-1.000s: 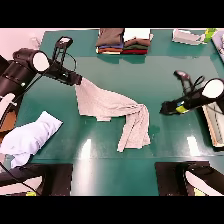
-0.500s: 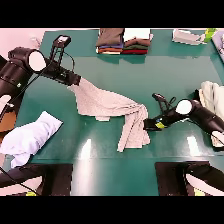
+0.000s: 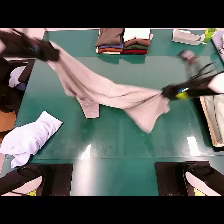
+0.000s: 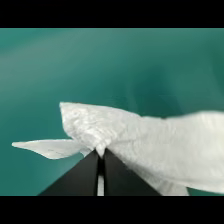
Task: Fold the shirts.
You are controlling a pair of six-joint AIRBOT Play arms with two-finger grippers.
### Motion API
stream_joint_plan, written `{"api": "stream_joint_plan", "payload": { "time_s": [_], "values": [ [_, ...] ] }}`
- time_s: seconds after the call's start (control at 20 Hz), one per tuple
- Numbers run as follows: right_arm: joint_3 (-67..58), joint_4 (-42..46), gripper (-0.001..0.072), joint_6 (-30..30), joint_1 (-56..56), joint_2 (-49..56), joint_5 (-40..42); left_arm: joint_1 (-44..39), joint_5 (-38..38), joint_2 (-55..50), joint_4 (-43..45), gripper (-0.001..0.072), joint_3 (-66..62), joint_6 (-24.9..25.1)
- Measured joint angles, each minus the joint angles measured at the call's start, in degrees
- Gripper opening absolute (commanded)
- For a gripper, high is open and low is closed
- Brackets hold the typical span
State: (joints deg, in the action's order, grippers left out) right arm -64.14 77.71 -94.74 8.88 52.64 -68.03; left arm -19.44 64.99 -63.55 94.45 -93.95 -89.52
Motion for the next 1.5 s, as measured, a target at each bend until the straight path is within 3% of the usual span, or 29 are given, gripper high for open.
{"api": "stream_joint_plan", "payload": {
  "time_s": [0.35, 0.7, 0.9, 1.1, 1.5],
  "values": [
    [-21.3, 2.3, 0.0014, 1.8, -12.7, -10.1, -7.7, 0.0, -1.1, 12.0, -0.9, 0.0022, -14.4, 0.0],
    [-31.8, 2.6, 0.0014, 2.2, -17.7, -8.8, -16.7, 0.0, -2.9, 13.2, -2.3, 0.0022, -19.1, 0.7],
    [-28.1, 0.0, 0.0014, 2.2, -18.2, -4.1, -21.8, 0.0, -0.6, 5.0, -2.3, 0.0022, -19.4, 2.7],
    [-17.6, -4.5, 0.0014, 2.3, -18.3, 2.9, -22.4, 0.0, 2.4, -9.5, -2.3, 0.0023, -19.4, 3.8],
    [-5.9, -7.0, 0.0029, 2.4, -18.3, 19.8, -5.5, 0.0, 0.8, -34.9, -2.3, 0.0028, -19.5, 4.4]
  ]
}}
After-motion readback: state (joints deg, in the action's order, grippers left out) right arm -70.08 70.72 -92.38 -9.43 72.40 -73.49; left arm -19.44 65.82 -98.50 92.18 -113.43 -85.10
